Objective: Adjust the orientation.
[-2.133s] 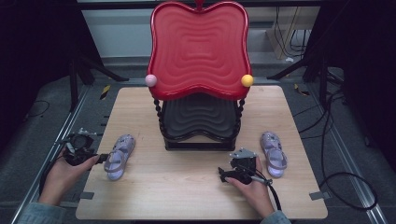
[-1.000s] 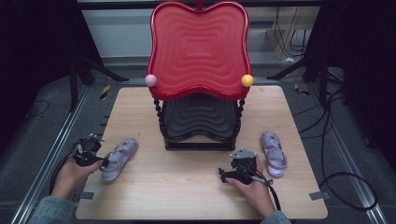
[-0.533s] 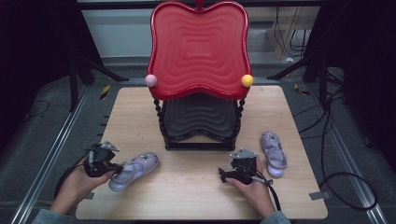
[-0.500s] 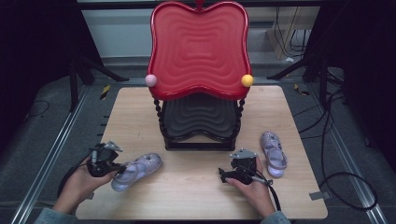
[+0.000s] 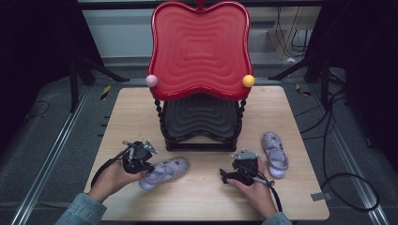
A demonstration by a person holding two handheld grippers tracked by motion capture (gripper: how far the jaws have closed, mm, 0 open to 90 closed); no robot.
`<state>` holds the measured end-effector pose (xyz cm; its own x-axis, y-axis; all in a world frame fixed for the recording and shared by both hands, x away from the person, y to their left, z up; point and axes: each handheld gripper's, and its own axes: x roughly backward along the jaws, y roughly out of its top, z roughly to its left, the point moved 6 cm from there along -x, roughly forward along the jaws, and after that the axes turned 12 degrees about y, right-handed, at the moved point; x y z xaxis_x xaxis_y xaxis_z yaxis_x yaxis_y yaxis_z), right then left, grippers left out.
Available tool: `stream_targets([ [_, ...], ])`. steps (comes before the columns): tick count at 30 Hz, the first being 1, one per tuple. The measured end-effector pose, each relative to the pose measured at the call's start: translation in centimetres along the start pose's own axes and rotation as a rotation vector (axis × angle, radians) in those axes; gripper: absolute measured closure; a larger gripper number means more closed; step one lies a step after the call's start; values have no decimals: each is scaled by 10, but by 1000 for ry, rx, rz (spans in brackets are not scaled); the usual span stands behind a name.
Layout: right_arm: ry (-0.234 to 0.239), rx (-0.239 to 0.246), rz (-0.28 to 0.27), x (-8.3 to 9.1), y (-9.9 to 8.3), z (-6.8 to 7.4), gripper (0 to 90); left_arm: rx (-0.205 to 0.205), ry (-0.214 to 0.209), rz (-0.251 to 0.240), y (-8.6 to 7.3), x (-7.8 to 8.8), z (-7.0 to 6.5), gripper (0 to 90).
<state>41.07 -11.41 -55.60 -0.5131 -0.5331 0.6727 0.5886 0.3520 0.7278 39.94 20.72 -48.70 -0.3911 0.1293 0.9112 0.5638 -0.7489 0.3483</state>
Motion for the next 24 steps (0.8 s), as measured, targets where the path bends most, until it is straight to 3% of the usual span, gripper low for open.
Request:
stream_targets([
  [10, 0, 1, 0, 0, 0, 0, 24, -28, -1, 31, -12, -7, -3, 801],
  [13, 0, 1, 0, 0, 0, 0, 24, -13, 10, 17, -13, -7, -4, 721],
  [20, 0, 1, 0, 0, 0, 0, 24, 22, 69, -46, -13, 15, 2, 520],
  [24, 0, 0, 0, 0, 0, 0, 24, 31, 89, -73, -16, 32, 2, 476],
])
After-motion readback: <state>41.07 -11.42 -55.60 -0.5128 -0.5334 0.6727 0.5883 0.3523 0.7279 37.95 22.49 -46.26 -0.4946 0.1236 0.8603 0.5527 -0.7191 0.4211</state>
